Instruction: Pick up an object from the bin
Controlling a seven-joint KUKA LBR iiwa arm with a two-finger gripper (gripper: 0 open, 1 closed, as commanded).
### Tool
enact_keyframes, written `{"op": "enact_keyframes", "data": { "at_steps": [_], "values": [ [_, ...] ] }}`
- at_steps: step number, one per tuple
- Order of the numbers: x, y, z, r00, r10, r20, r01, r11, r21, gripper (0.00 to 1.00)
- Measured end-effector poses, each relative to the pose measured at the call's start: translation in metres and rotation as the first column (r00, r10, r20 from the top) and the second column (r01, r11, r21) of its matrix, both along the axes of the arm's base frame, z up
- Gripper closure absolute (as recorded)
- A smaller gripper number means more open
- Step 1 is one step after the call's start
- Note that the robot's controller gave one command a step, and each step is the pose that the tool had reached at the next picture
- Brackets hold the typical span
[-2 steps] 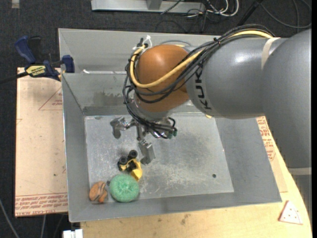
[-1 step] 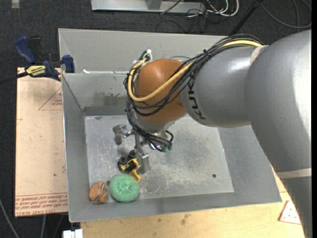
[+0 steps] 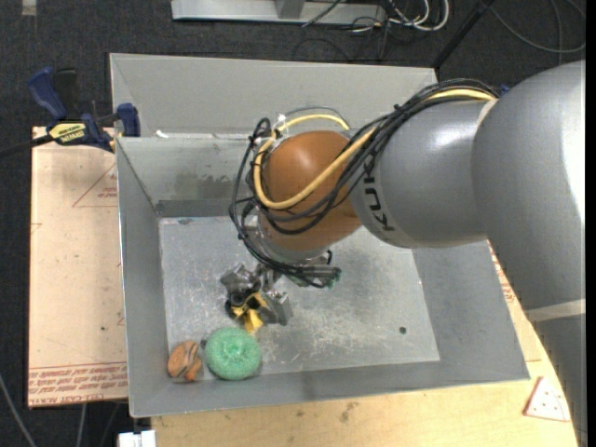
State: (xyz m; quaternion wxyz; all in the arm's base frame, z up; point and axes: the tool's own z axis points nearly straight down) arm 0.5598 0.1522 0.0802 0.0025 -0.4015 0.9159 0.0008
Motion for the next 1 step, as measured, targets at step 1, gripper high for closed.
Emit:
{"op": "enact_keyframes", "data": {
  "at_steps": [1],
  "values": [
    [0.0,0.0,0.0,1.0,0.0,0.0,0.0,1.0,0.0,1.0]
  ]
}}
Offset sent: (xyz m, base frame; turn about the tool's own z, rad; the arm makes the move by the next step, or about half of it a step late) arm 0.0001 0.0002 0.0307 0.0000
